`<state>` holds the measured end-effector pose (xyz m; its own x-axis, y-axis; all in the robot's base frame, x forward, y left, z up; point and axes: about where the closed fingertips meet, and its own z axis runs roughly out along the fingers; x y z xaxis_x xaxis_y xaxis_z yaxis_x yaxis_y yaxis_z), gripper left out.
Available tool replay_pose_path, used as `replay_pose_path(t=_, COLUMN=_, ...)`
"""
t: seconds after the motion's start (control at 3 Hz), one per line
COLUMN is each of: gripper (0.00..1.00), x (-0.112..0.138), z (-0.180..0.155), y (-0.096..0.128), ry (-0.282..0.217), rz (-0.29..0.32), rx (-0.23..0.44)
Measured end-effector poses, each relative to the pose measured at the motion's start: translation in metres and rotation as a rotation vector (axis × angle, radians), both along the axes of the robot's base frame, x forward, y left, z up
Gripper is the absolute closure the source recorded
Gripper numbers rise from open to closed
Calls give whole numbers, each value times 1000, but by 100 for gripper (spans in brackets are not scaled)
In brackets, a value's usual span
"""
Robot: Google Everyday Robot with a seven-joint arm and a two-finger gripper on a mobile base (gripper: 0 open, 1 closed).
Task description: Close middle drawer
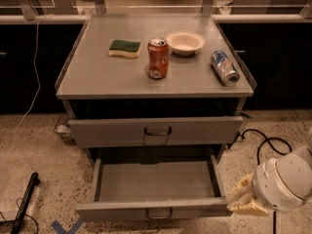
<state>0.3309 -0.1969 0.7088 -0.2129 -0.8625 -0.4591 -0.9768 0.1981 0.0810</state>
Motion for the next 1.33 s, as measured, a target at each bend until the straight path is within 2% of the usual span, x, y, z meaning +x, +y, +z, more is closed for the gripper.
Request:
replay_pose_path(t=0.33, gripper=100, x=0, z=-1, y=0, ry=1, rz=0, rx=0)
replay_pose_path(t=0.67, gripper=100, x=0, z=-1, y=0, ry=1, rz=0, rx=0)
replay_pose_path(t=1.0, gripper=100, x=-1, z=-20, y=2, ry=-3, rz=-42, rx=113)
replay_pose_path(t=1.33, gripper=100, x=1, z=-65, y=16, ry=40, rz=-101, rx=264)
